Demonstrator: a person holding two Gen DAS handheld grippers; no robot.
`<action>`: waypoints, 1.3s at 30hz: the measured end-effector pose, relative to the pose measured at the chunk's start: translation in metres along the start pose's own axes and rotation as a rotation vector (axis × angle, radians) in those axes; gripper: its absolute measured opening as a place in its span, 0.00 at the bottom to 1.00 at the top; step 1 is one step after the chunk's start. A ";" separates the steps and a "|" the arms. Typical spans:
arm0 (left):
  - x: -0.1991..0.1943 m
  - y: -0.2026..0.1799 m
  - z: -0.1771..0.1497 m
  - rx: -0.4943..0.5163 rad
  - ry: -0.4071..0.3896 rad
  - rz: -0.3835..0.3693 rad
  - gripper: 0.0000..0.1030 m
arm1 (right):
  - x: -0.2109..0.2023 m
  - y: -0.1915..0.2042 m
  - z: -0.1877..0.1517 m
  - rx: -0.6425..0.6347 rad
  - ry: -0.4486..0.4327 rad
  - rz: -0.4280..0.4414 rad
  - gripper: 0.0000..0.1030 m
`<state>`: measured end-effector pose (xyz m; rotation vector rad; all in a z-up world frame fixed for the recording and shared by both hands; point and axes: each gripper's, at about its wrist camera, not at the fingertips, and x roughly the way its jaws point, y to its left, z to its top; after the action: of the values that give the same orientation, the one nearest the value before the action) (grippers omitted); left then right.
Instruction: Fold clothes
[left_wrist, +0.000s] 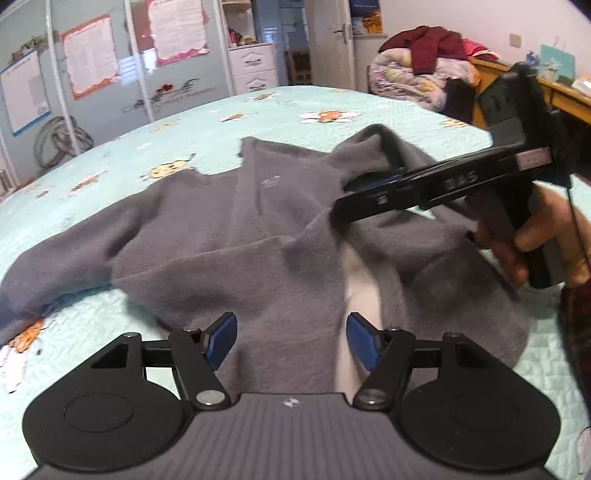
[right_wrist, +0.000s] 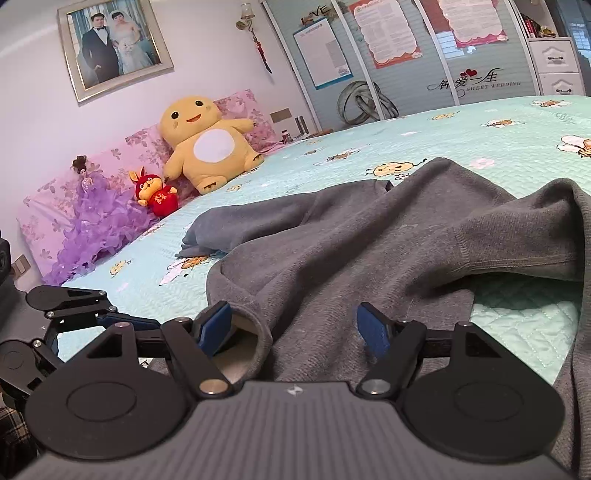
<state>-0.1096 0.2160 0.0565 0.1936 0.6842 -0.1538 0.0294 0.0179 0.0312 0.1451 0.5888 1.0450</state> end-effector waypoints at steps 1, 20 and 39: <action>0.004 -0.004 0.002 0.019 0.001 0.007 0.67 | 0.000 0.000 0.000 -0.001 0.000 -0.001 0.73; 0.002 -0.021 -0.014 0.208 0.015 0.310 0.73 | 0.002 -0.002 0.000 -0.012 -0.008 -0.030 0.73; -0.127 0.073 -0.023 -0.269 0.011 0.219 0.05 | -0.017 -0.011 0.007 0.097 -0.152 -0.082 0.73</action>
<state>-0.2057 0.3015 0.1293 0.0103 0.6831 0.1486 0.0350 -0.0012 0.0391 0.2805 0.5036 0.9179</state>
